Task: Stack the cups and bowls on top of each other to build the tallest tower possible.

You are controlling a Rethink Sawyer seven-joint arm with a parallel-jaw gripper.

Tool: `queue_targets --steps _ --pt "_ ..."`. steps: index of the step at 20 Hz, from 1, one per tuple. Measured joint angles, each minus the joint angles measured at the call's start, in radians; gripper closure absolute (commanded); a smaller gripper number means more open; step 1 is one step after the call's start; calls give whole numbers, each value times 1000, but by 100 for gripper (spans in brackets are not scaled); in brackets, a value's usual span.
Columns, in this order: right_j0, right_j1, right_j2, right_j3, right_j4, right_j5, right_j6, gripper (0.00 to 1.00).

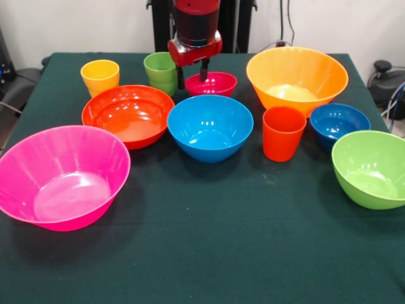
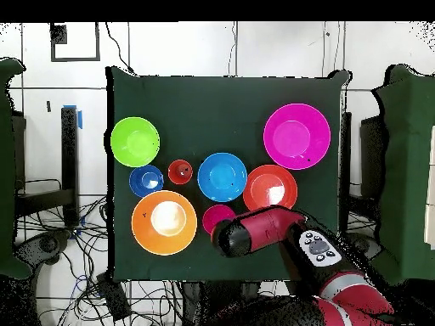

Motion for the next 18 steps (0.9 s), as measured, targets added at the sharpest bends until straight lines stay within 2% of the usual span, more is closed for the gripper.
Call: queue_targets --steps 15,16,18 --pt "9 4 7 48 0 -65 0 0" --pt "9 4 7 49 0 -71 0 100" --pt "8 4 7 49 0 -74 0 100"
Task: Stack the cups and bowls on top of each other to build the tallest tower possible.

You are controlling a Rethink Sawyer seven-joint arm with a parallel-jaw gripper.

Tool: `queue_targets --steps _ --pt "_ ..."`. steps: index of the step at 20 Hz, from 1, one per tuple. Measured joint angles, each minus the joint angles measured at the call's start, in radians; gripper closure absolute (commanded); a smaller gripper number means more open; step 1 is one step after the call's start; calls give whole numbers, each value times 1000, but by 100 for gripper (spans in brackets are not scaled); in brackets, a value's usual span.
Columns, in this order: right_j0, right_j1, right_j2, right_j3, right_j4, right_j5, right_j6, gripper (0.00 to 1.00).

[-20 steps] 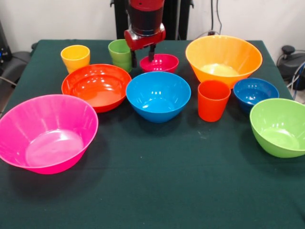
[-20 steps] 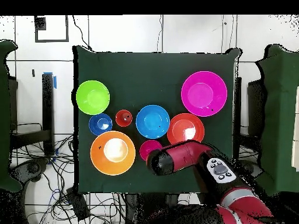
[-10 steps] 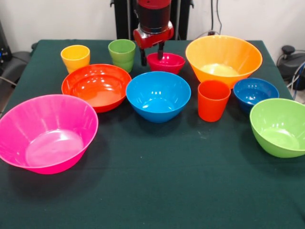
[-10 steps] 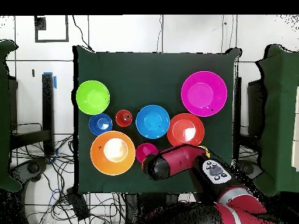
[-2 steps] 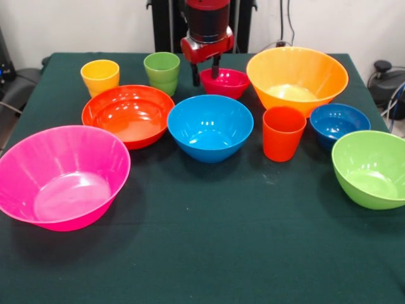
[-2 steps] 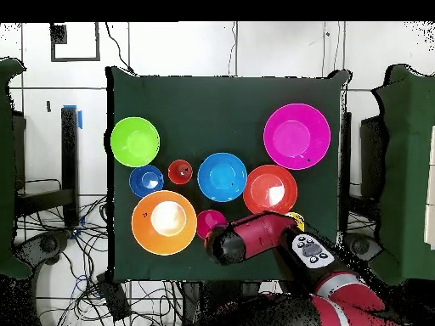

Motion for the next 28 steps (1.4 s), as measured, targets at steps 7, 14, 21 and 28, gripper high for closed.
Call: queue_targets --steps 7,14,21,28 --pt "6 -7 -2 9 0 -41 0 100" --pt "60 -22 -29 19 0 -138 0 100" --pt "110 -47 -48 24 3 -175 0 100" --pt "244 -80 -153 21 9 -103 0 100"
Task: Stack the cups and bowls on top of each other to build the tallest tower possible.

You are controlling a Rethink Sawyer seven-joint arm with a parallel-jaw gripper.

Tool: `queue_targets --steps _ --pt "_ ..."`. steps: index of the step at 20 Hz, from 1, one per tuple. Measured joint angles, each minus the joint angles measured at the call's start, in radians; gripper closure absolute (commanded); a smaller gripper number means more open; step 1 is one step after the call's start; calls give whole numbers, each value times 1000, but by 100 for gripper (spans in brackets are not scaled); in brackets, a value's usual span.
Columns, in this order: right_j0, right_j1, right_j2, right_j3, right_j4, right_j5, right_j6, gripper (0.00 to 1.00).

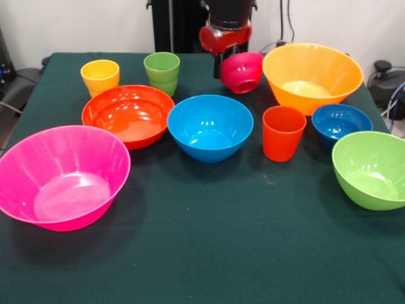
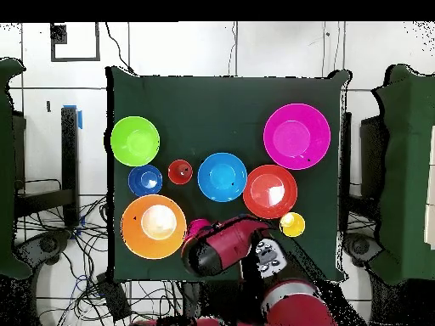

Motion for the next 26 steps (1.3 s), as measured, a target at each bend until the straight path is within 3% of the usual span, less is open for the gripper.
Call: queue_targets --steps 3,7,11,15,26 --pt "75 -12 -54 -8 4 68 1 100" --pt "164 -22 -119 -36 26 234 2 100" --pt "181 -32 -141 -64 45 361 2 100" --pt "186 -32 -159 -89 46 425 2 100" --pt "192 -32 -175 -166 53 482 2 100"
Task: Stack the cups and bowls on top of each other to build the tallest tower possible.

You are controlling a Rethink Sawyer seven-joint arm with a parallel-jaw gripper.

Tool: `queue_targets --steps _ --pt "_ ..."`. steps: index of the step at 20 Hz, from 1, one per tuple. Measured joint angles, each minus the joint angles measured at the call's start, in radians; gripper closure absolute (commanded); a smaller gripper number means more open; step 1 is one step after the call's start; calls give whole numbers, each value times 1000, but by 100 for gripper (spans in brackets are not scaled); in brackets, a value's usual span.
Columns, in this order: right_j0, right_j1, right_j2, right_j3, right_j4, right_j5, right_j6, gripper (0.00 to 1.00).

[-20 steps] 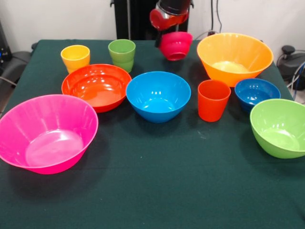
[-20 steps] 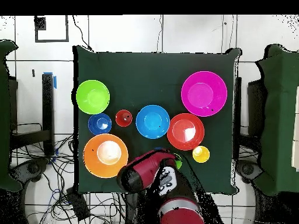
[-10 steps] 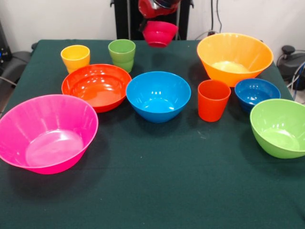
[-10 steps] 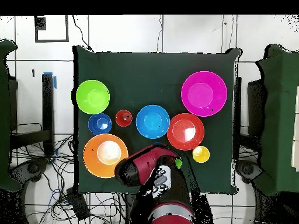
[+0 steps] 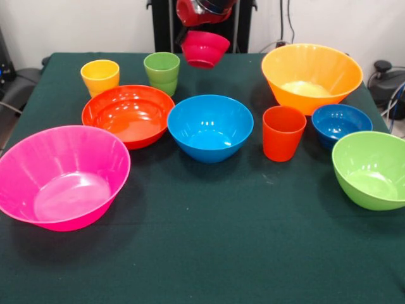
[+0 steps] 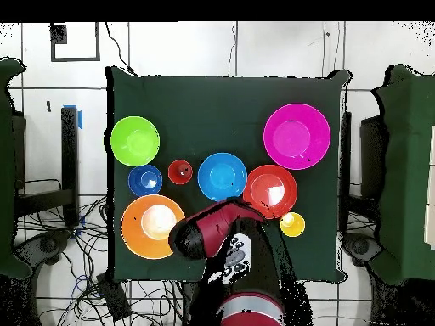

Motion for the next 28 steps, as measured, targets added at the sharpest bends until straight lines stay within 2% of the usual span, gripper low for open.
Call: queue_targets --steps 6,12,21,28 --pt "13 0 0 -48 26 40 0 100" --pt "28 1 0 -87 37 122 0 100" --pt "35 10 20 -158 37 298 0 100" --pt "24 12 65 -198 37 330 0 100"
